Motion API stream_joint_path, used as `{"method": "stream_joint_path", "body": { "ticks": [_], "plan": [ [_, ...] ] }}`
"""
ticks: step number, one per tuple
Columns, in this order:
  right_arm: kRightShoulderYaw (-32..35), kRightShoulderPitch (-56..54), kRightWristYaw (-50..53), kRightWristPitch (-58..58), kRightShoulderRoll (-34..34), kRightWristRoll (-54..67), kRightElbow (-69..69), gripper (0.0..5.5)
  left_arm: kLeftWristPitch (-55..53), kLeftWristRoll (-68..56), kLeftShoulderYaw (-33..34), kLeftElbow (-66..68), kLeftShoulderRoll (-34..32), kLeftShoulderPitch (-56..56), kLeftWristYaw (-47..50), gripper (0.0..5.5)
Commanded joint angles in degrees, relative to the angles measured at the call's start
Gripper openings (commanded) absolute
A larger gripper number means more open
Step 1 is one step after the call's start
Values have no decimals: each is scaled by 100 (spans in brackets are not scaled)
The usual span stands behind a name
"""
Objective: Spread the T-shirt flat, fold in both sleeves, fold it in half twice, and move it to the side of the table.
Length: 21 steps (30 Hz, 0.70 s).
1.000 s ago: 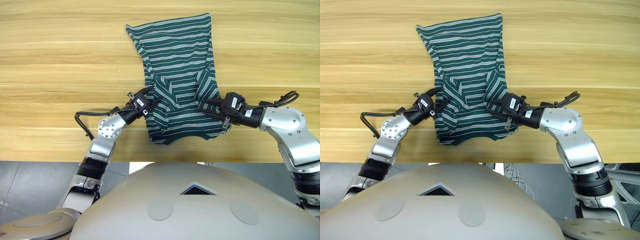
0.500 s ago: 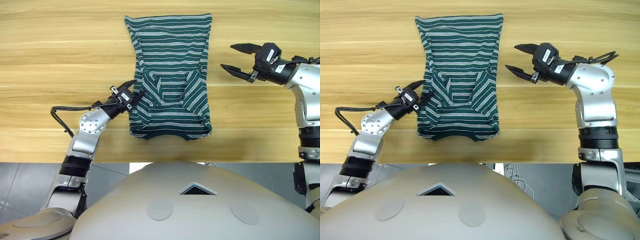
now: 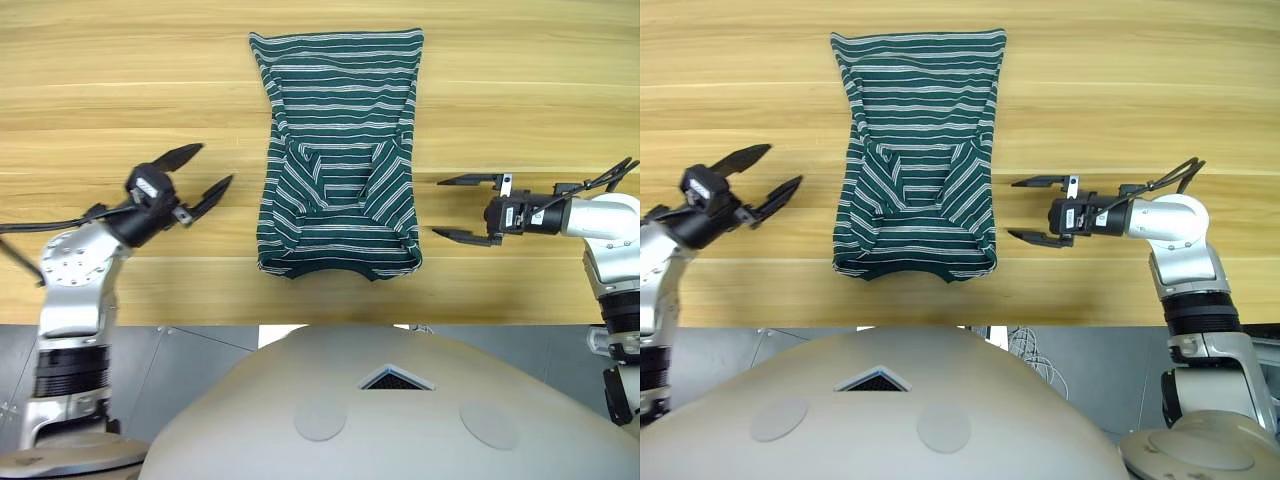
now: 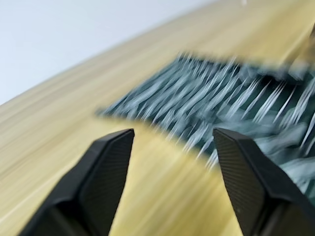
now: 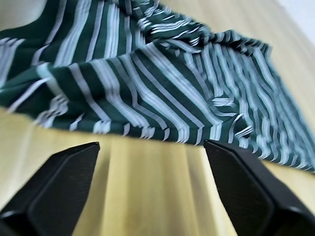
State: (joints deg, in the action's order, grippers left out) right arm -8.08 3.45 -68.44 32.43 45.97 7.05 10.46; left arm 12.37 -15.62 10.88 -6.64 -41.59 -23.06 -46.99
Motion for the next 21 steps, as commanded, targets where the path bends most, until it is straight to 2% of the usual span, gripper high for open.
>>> {"method": "stream_joint_path", "body": {
  "ticks": [1,3,5,11,17,21],
  "plan": [
    [-74,168,-44,300,195,-111,-147,468,1006,493,359,467,-703,-1000,-776,352],
    [-173,241,-95,358,211,-85,-289,474,1503,998,210,323,-758,-1447,-789,358],
    [-253,245,-97,351,193,-56,-329,474,1723,1410,21,455,-789,-1412,-721,358],
    [-706,-3,22,364,-217,-325,2,474,1916,1980,-874,817,-487,-465,-552,358],
    [-1008,-364,390,558,-474,-892,457,474,2362,2962,-1816,1773,-361,540,-147,358],
    [-1117,-565,599,534,-611,-930,588,474,2458,2837,-2278,1838,-374,783,-256,358]
  ]
}}
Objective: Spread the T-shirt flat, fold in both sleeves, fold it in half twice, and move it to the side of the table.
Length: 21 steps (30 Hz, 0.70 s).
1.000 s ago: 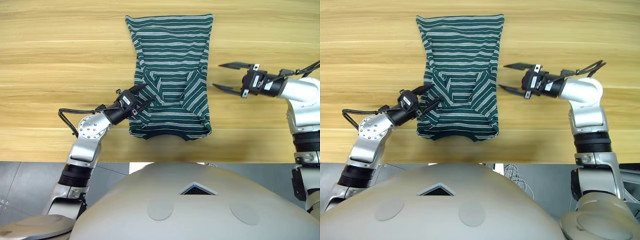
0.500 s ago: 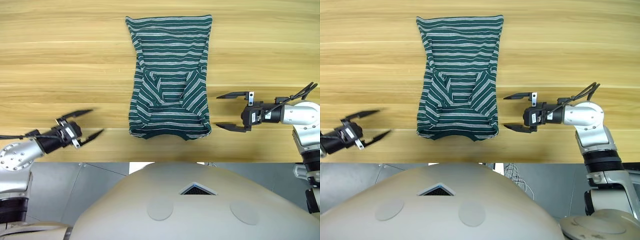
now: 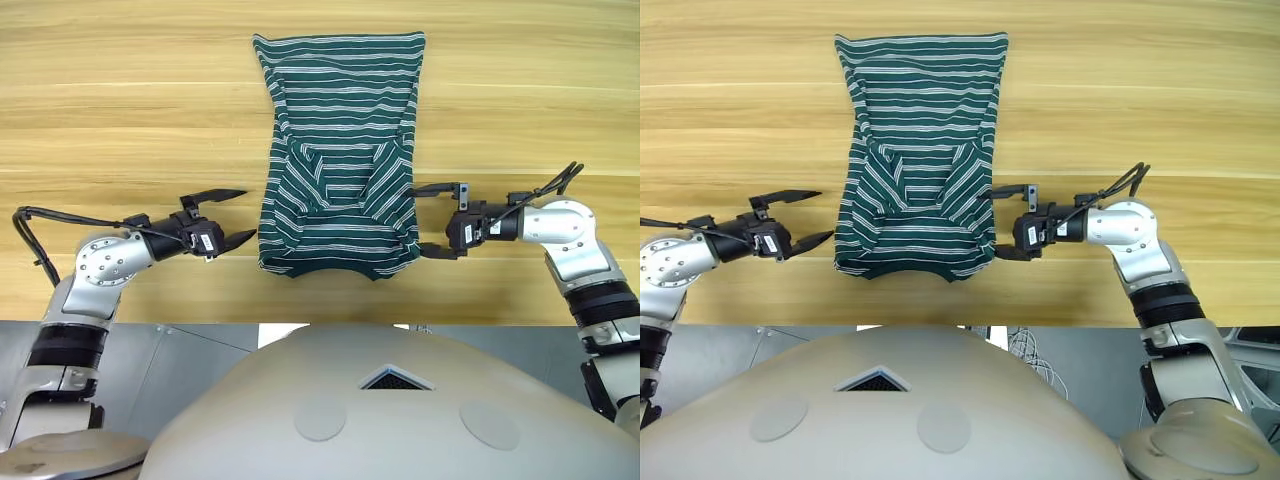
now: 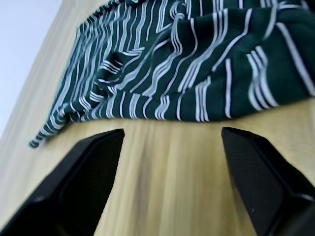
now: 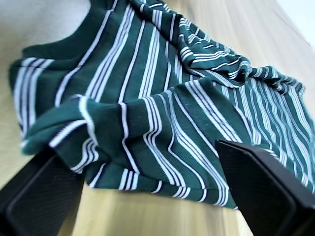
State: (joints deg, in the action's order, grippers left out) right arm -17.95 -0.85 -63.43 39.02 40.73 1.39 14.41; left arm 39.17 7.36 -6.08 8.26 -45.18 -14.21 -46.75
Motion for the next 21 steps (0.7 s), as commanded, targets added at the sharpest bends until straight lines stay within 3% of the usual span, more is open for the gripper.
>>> {"method": "stream_joint_path", "body": {
  "ticks": [1,9,21],
  "plan": [
    [-145,-177,148,-143,-126,-347,223,474,-198,509,-681,360,-10,-64,-308,358],
    [-173,-171,32,-325,-191,107,34,357,-193,231,-1183,28,-303,3,-496,361],
    [-198,-120,1,-279,-187,109,-43,144,-134,656,-1960,958,75,737,-265,361]
  ]
}}
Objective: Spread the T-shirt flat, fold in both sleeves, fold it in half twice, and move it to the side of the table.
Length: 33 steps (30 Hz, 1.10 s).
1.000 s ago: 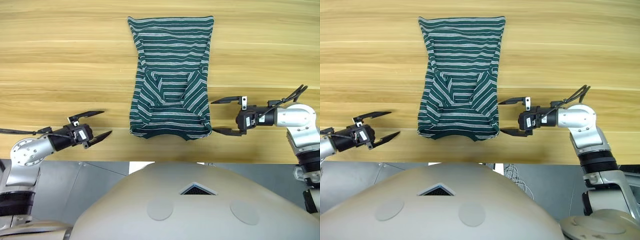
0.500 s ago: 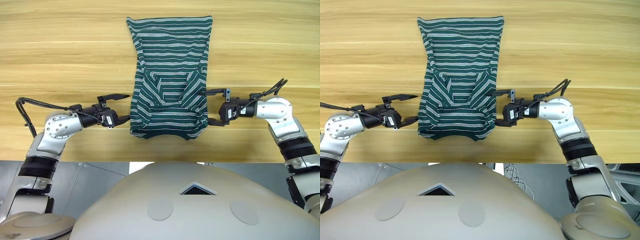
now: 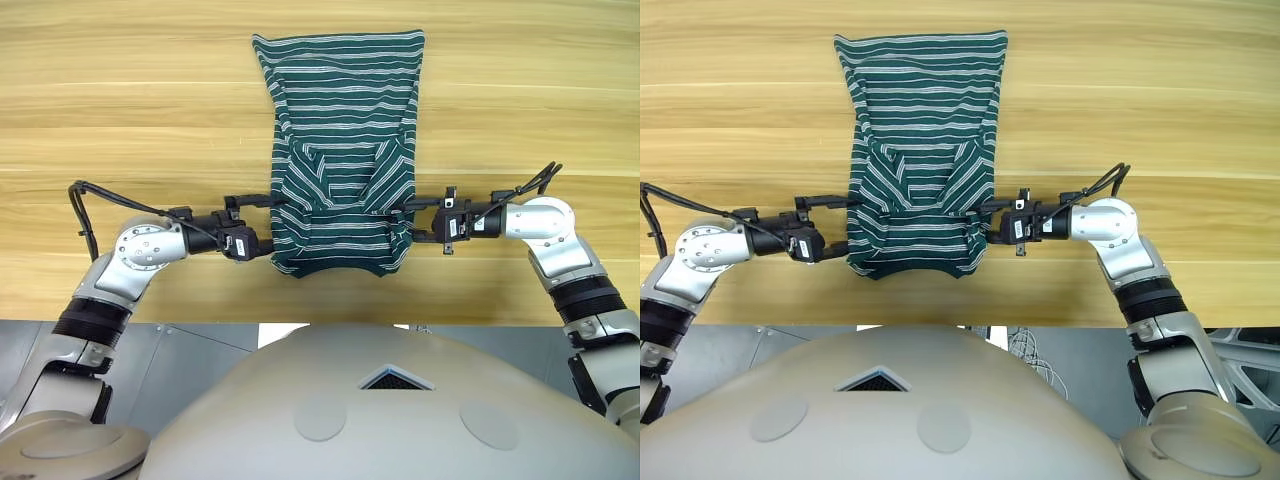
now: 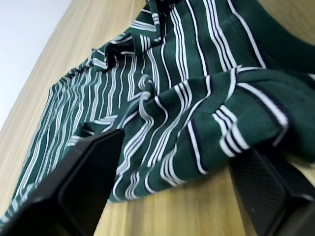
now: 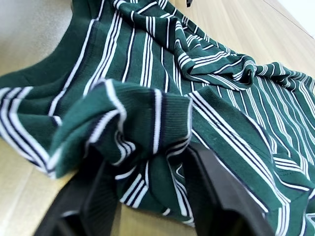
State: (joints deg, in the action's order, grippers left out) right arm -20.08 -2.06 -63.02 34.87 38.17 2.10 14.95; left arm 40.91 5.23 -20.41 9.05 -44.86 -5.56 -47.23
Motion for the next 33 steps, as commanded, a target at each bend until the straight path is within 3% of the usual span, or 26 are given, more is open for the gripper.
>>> {"method": "stream_joint_path", "body": {
  "ticks": [1,3,8,15,25,28,33],
  "plan": [
    [13,1,-47,160,72,41,-105,125,-290,828,-546,966,51,-102,-211,361],
    [17,-1,-39,180,65,44,-103,92,-210,720,-596,1106,67,-50,-232,361],
    [37,-18,27,195,27,18,-73,17,-38,453,-741,1128,105,-62,-352,277],
    [61,-100,56,231,-10,49,-33,14,40,132,-823,1044,27,-104,-449,144],
    [164,-167,-259,328,86,532,-37,13,16,-619,-553,531,2,-263,-495,3],
    [403,-106,-663,185,407,1164,-373,13,-178,-1273,-150,-313,-263,-544,-499,0],
    [911,872,-1800,-390,1623,2497,-1500,13,-473,-2007,560,-1805,-693,-1639,-328,0]
  ]
}}
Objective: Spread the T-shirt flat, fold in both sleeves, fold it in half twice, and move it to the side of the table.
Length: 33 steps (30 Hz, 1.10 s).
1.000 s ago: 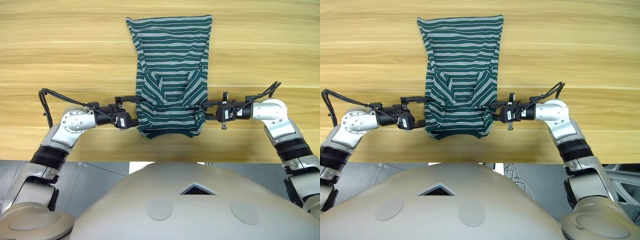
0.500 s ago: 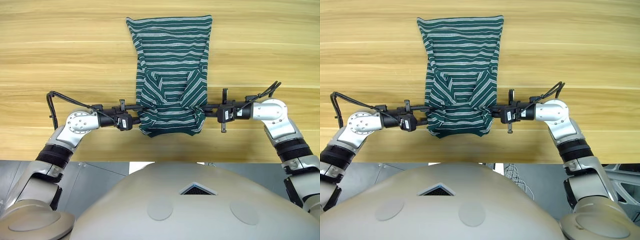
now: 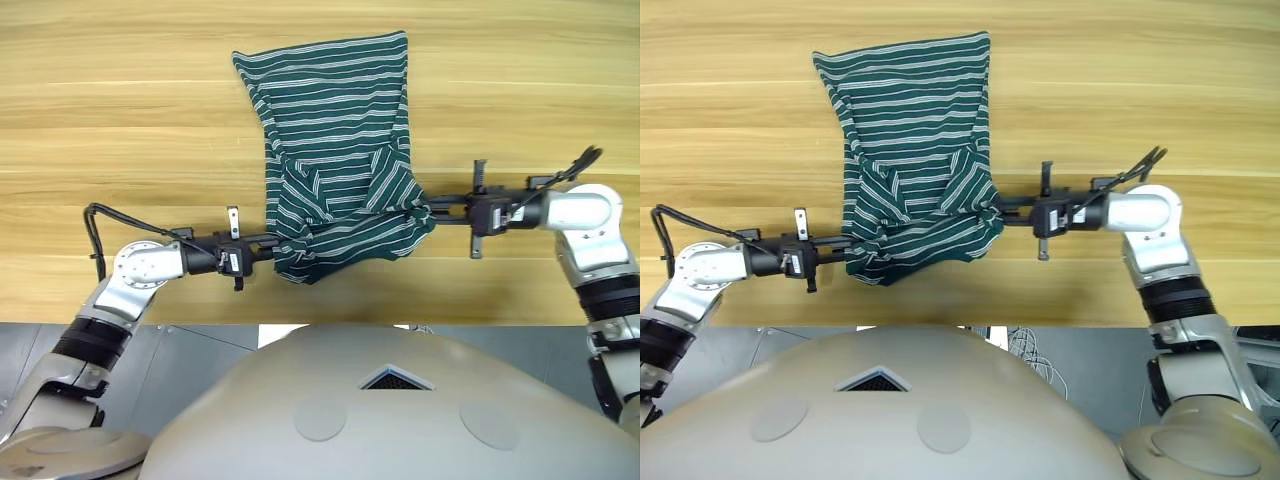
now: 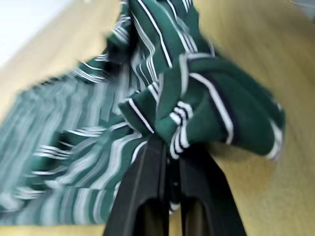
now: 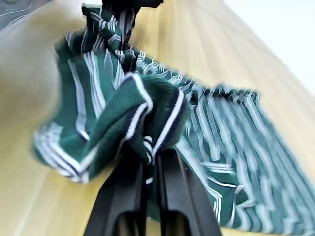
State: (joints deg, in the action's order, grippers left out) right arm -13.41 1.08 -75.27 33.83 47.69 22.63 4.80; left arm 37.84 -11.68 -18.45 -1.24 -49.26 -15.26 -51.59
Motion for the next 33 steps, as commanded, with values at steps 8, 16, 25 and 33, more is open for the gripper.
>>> {"method": "stream_joint_path", "body": {
  "ticks": [8,16,25,33],
  "plan": [
    [365,766,-873,-385,753,323,-767,13,-516,-267,618,-1591,157,-1227,389,0],
    [242,-1824,-1698,-1860,232,1081,823,13,-2356,-971,686,57,808,1172,-221,0],
    [52,-5102,-877,-1758,-1808,-768,6143,13,-3351,-498,791,4048,2362,4195,-153,0],
    [559,-5399,407,-1784,-2240,-1504,7060,13,-3073,-154,1212,5357,2878,4918,118,0]
  ]
}}
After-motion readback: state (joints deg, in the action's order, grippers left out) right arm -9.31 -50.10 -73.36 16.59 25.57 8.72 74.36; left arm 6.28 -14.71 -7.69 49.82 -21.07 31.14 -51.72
